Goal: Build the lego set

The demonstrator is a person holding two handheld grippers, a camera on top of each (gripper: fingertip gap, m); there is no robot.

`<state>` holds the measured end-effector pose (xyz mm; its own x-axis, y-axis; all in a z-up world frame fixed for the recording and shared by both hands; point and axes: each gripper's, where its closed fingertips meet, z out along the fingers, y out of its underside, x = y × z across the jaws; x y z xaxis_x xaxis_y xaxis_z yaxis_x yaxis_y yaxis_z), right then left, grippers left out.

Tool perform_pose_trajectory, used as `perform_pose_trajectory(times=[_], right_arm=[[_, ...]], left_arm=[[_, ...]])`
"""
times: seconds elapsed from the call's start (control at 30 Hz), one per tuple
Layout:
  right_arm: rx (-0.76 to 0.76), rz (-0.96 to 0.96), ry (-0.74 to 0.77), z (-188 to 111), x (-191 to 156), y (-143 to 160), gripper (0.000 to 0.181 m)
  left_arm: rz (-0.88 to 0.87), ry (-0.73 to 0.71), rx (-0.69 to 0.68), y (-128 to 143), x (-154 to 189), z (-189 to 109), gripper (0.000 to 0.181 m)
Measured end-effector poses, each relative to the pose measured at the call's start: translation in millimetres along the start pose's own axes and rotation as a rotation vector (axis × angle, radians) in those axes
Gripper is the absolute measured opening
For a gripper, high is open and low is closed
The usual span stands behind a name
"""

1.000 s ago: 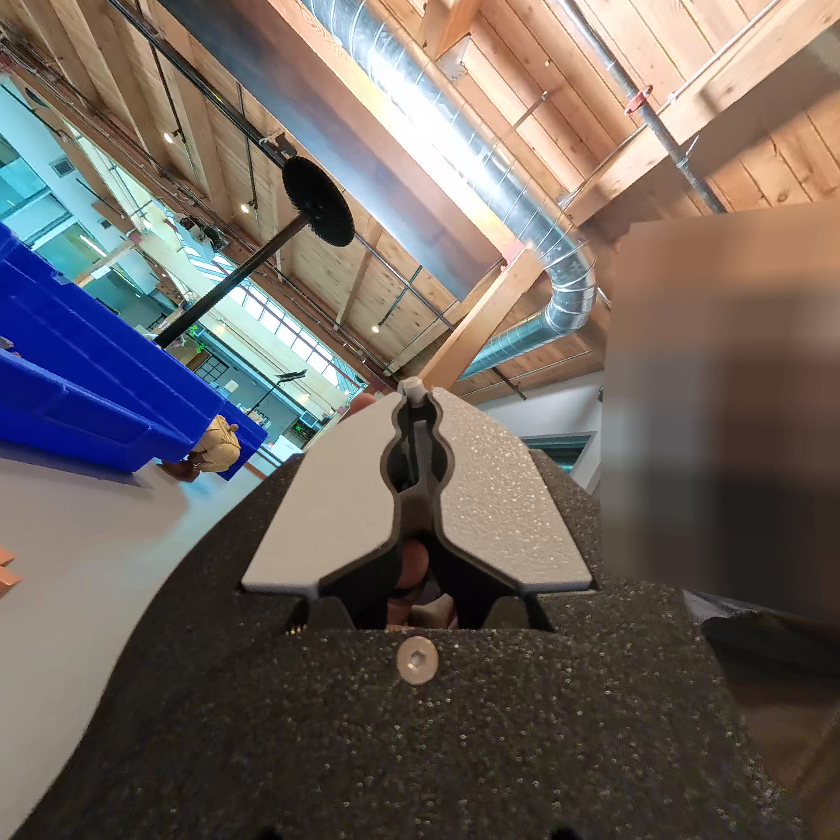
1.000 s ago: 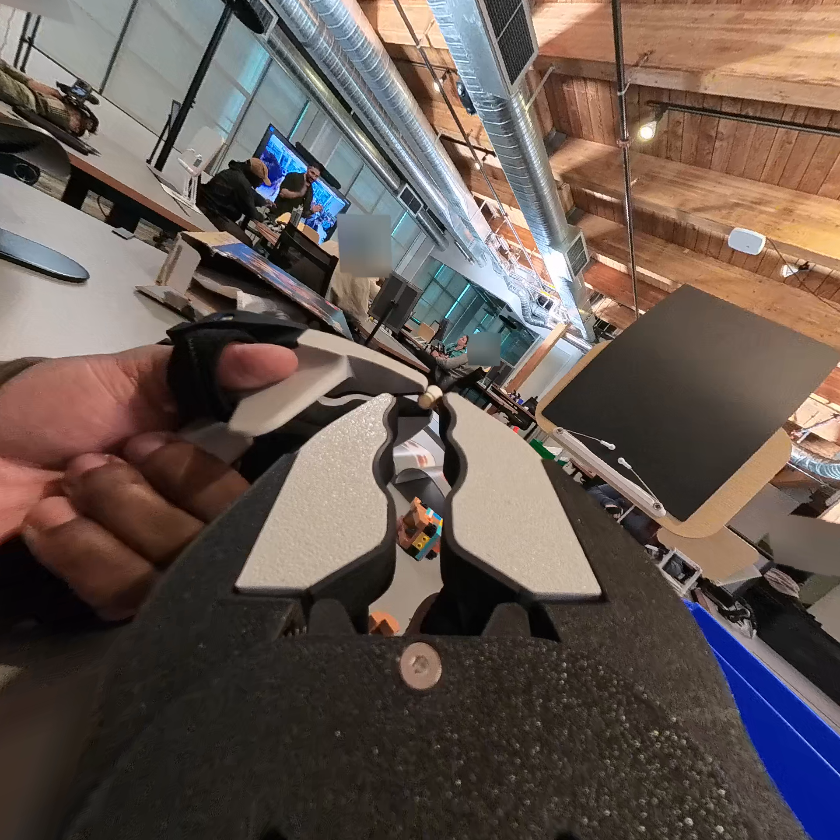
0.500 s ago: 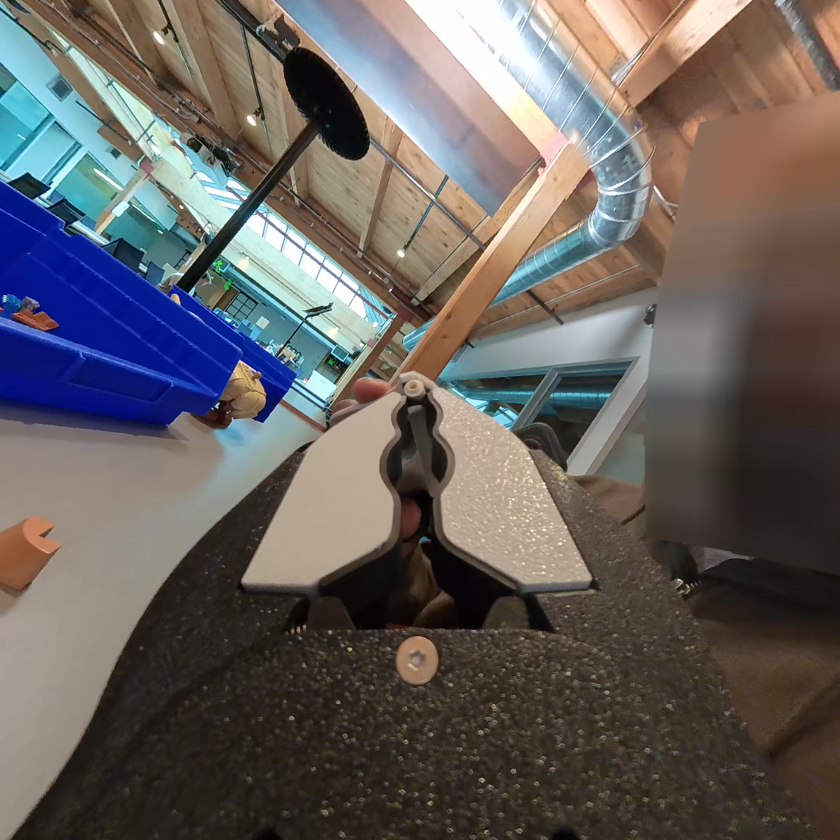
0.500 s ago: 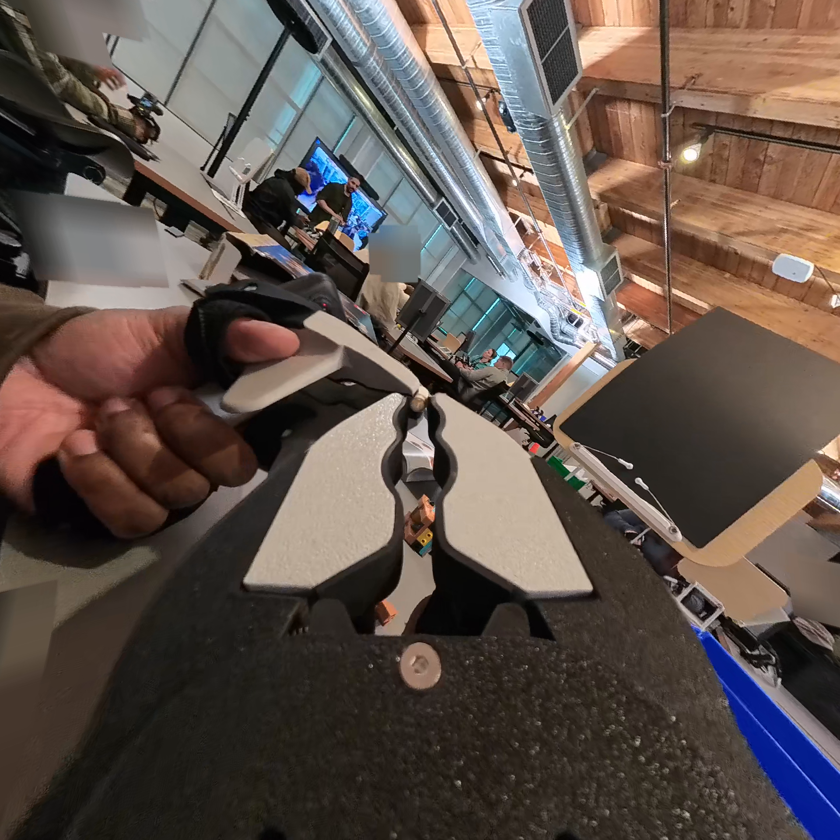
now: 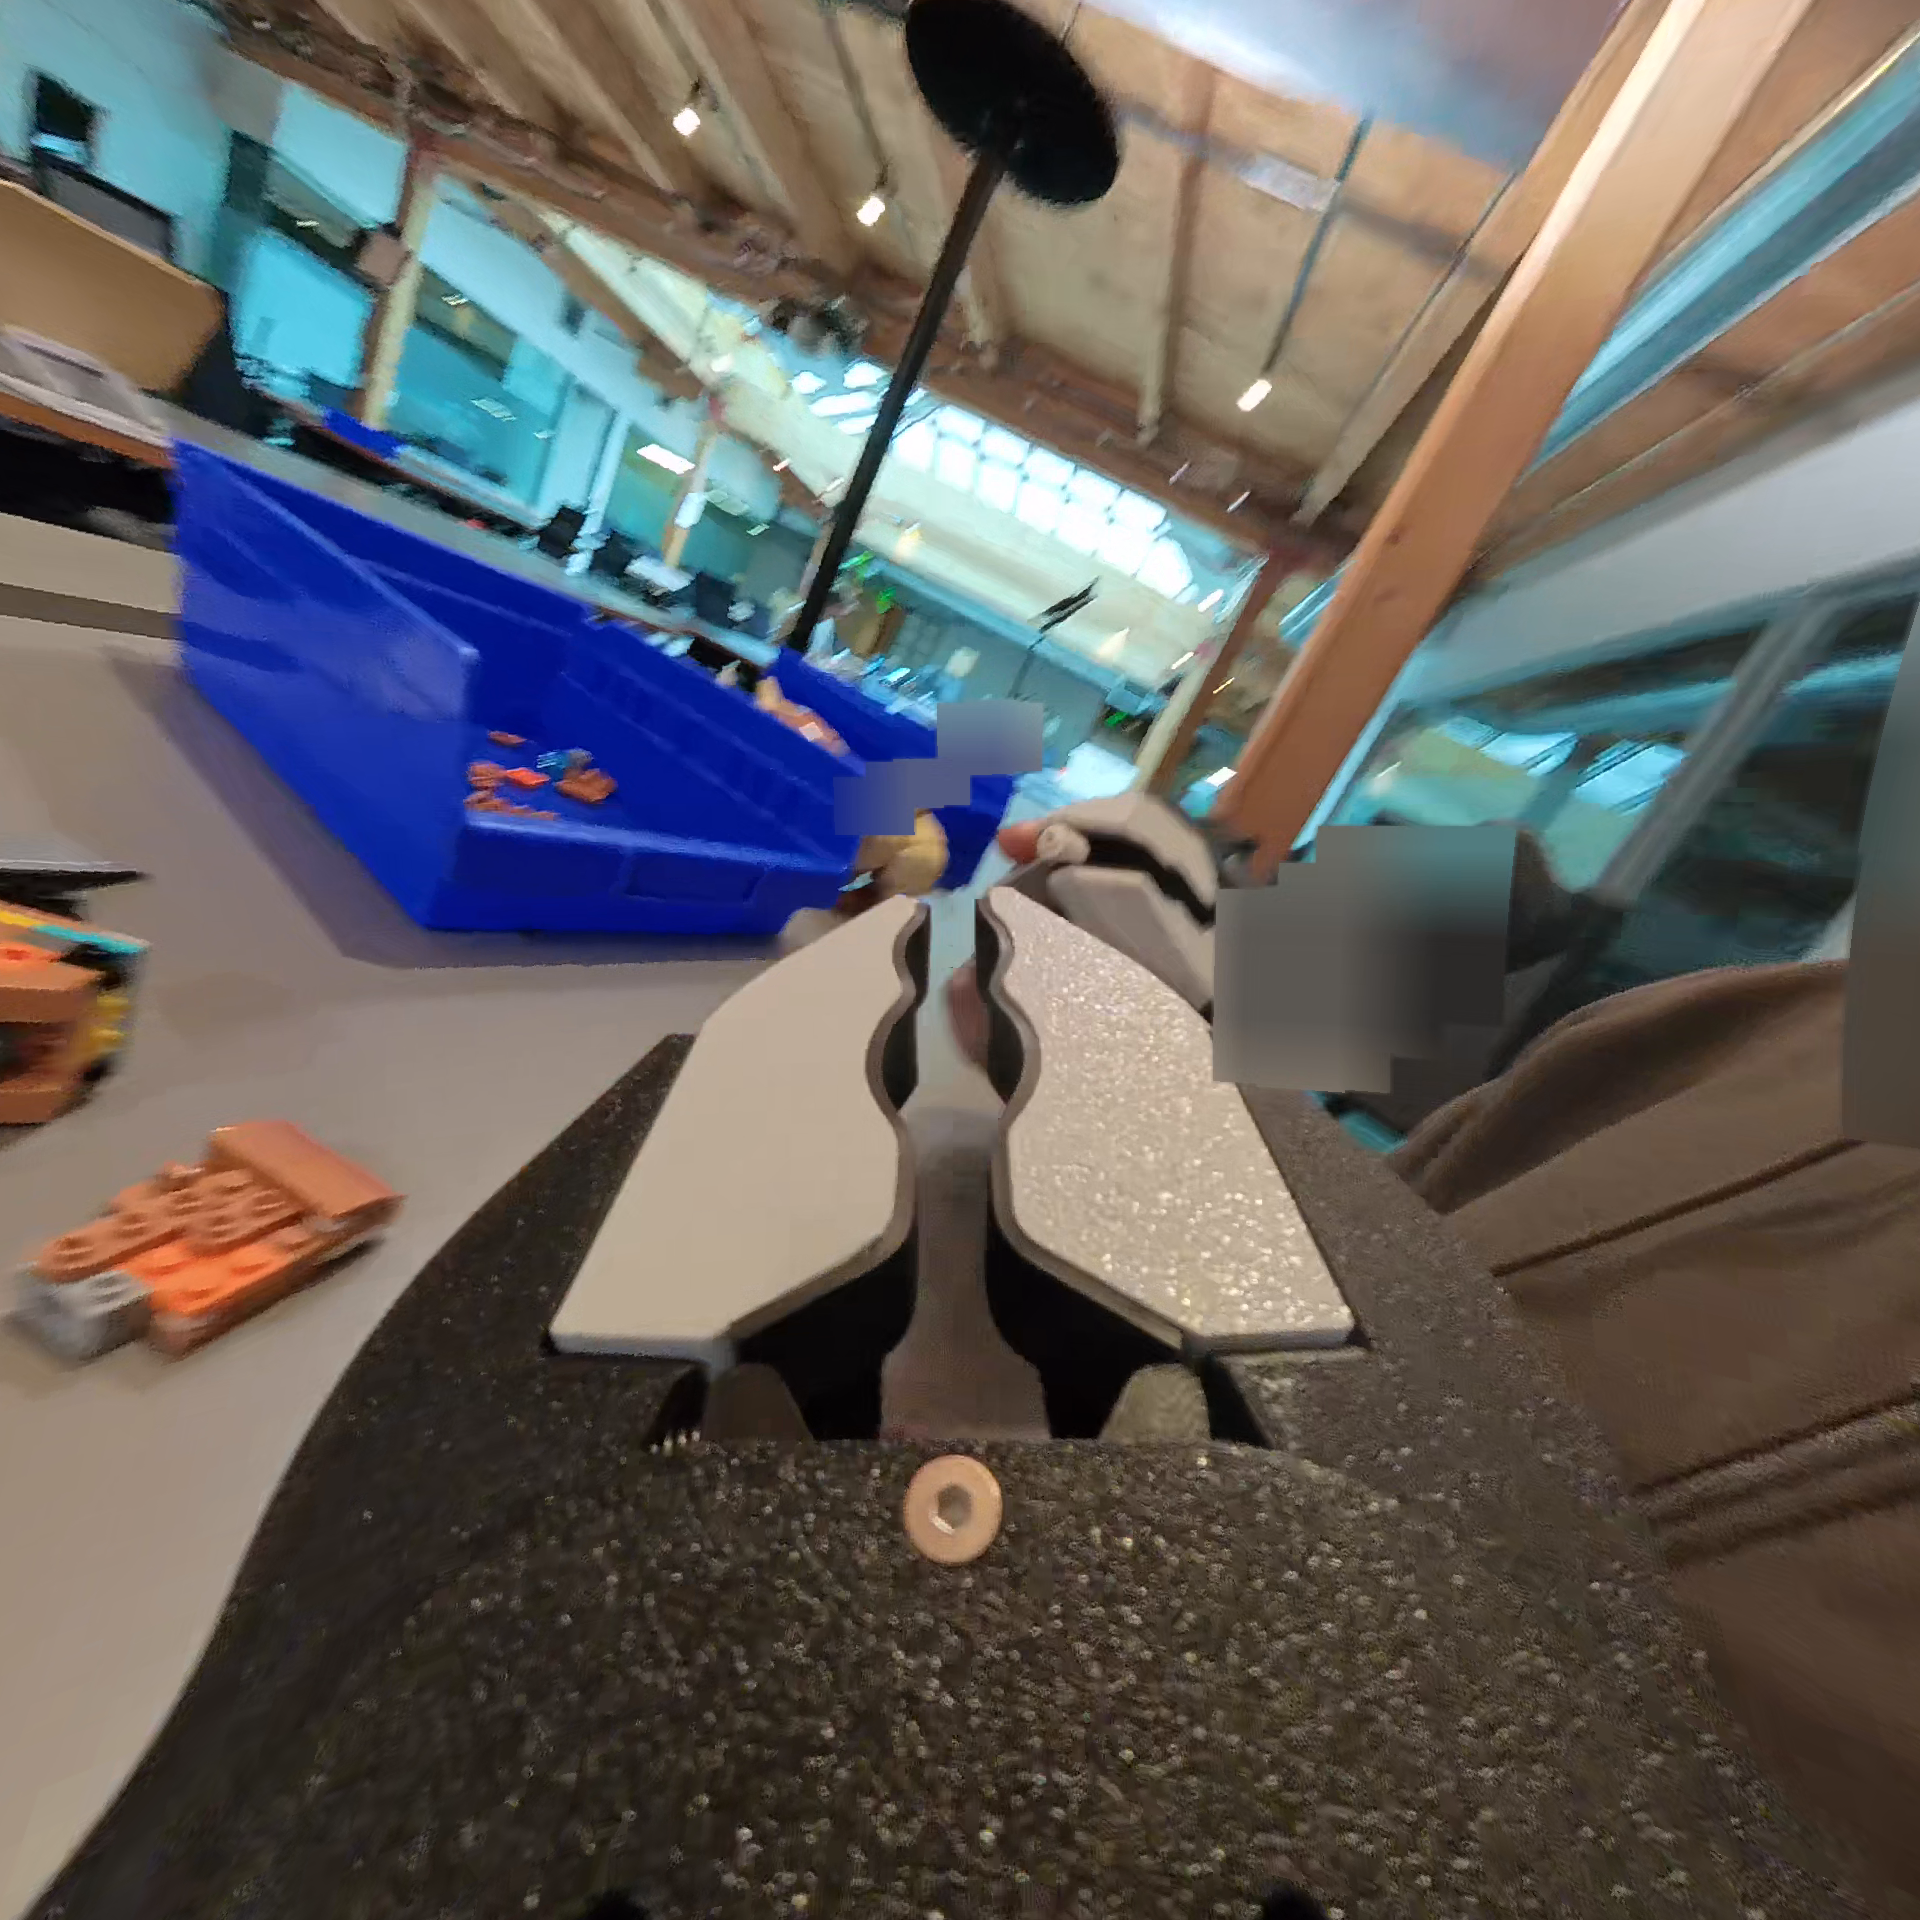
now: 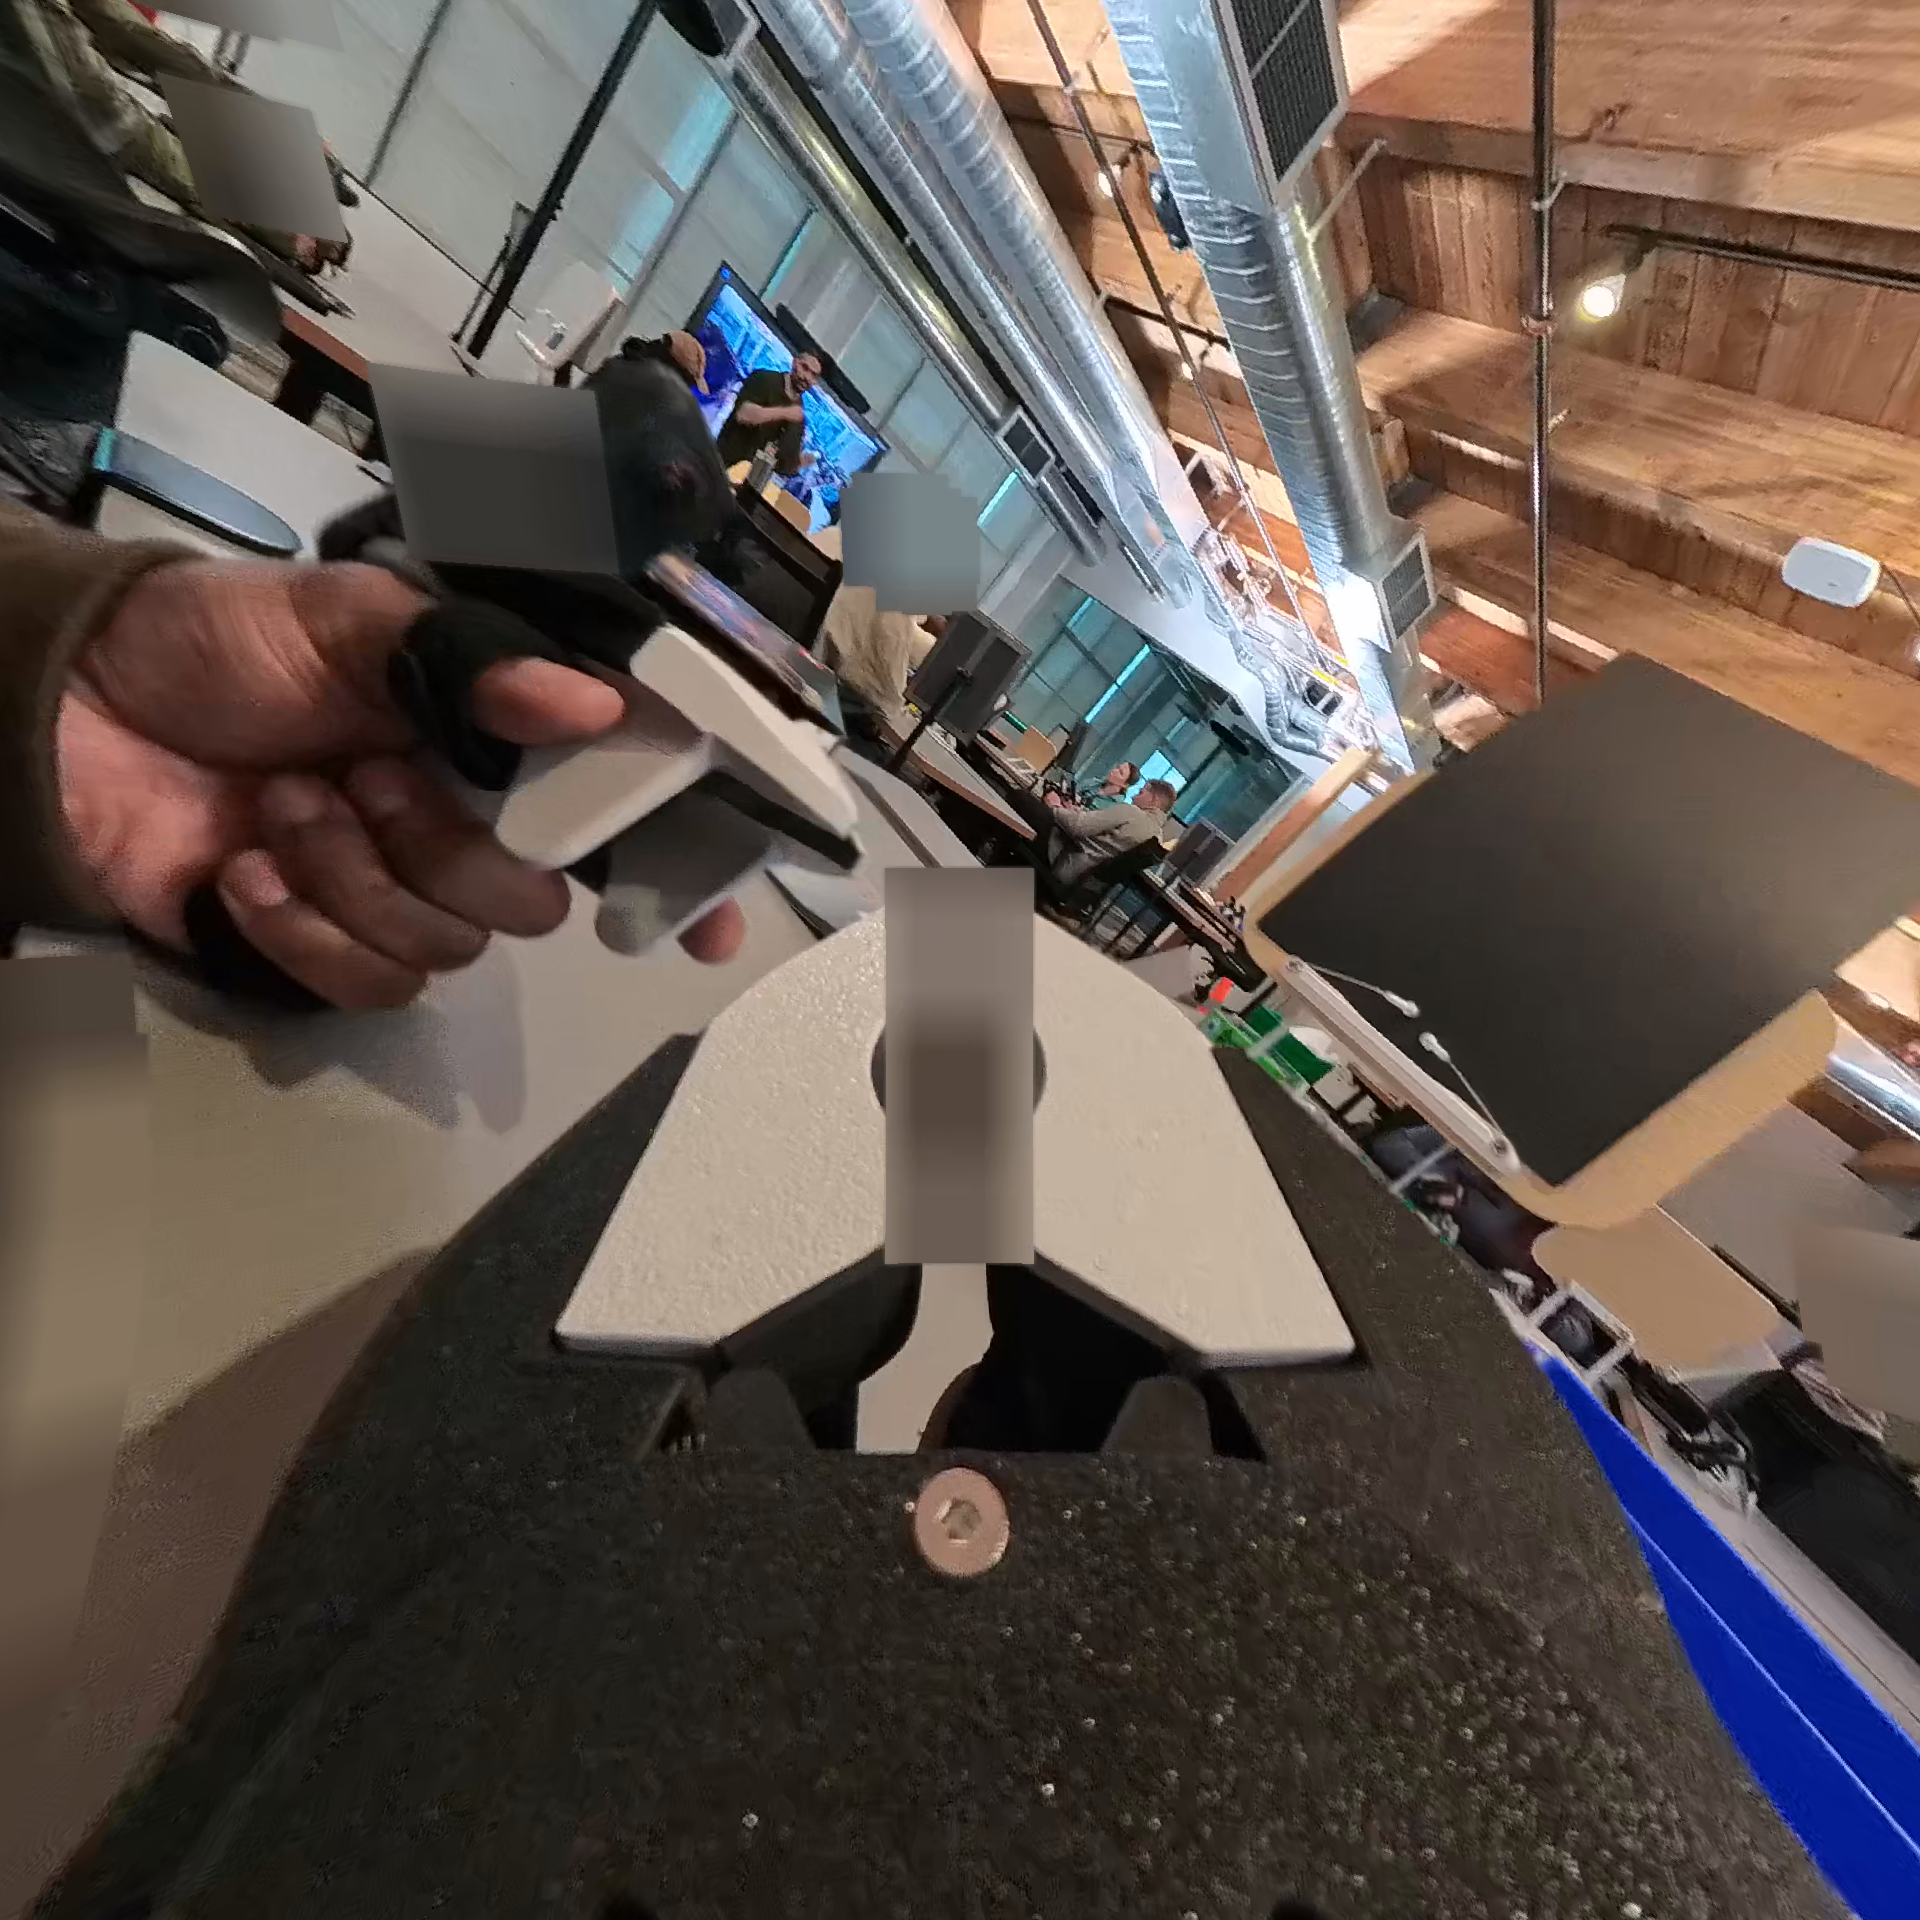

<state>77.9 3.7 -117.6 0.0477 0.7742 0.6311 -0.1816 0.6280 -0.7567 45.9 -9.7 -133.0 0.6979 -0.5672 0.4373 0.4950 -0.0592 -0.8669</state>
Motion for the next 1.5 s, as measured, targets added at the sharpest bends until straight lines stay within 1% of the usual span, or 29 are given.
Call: perform_pose_trajectory(times=[0.07,0.13,0.23,0.3,0.33,0.4,0.5,0.67,0.73,0.8,0.87,0.97,1.13,1.2,1.23,1.3,1.5], right_arm=[[-0.034,0.01,0.023,-7,11,9,0.007],[-0.072,0.022,0.041,-13,20,20,0.007],[-0.118,0.037,0.06,-18,28,31,0.007],[-0.131,0.043,0.064,-19,29,34,0.007],[-0.135,0.043,0.064,-19,29,34,0.007],[-0.145,0.036,0.064,-18,28,36,0.007],[-0.155,0.034,0.066,-17,27,37,0.007],[-0.174,0.042,0.066,-17,28,41,0.007],[-0.183,0.041,0.057,-16,26,42,0.007],[-0.193,0.042,0.047,-16,24,44,0.007],[-0.206,0.048,0.032,-15,22,47,0.007],[-0.225,0.055,0.018,-14,20,51,0.007],[-0.247,0.062,-0.006,-13,16,55,0.007],[-0.258,0.061,-0.013,-13,14,57,0.008],[-0.262,0.061,-0.016,-12,14,58,0.008],[-0.269,0.059,-0.022,-12,12,59,0.007],[-0.287,0.053,-0.036,-11,9,62,0.008]], left_arm=[[0.158,-0.129,-0.123,10,-14,1,0.01],[0.385,-0.257,-0.314,27,-29,2,0.014],[0.732,-0.348,-0.605,51,-48,3,0.016],[0.945,-0.365,-0.745,57,-60,4,0.018],[1.025,-0.343,-0.811,62,-64,5,0.019],[1.101,-0.278,-0.922,70,-70,6,0.019],[1.073,-0.21,-1.022,78,-78,8,0.02],[1.012,-0.196,-1.098,86,-88,16,0.024],[0.982,-0.214,-1.122,90,-95,17,0.024],[0.948,-0.234,-1.152,94,-102,14,0.02],[0.903,-0.242,-1.136,95,-104,14,0.013],[0.763,-0.212,-1.105,99,-97,13,0.011],[0.468,-0.111,-1.043,105,-71,10,0.01],[0.379,-0.073,-1.039,108,-62,8,0.01],[0.365,-0.083,-1.042,109,-63,6,0.01],[0.403,-0.165,-1.056,108,-76,1,0.01],[0.502,-0.254,-1.019,97,-88,-4,0.027]])
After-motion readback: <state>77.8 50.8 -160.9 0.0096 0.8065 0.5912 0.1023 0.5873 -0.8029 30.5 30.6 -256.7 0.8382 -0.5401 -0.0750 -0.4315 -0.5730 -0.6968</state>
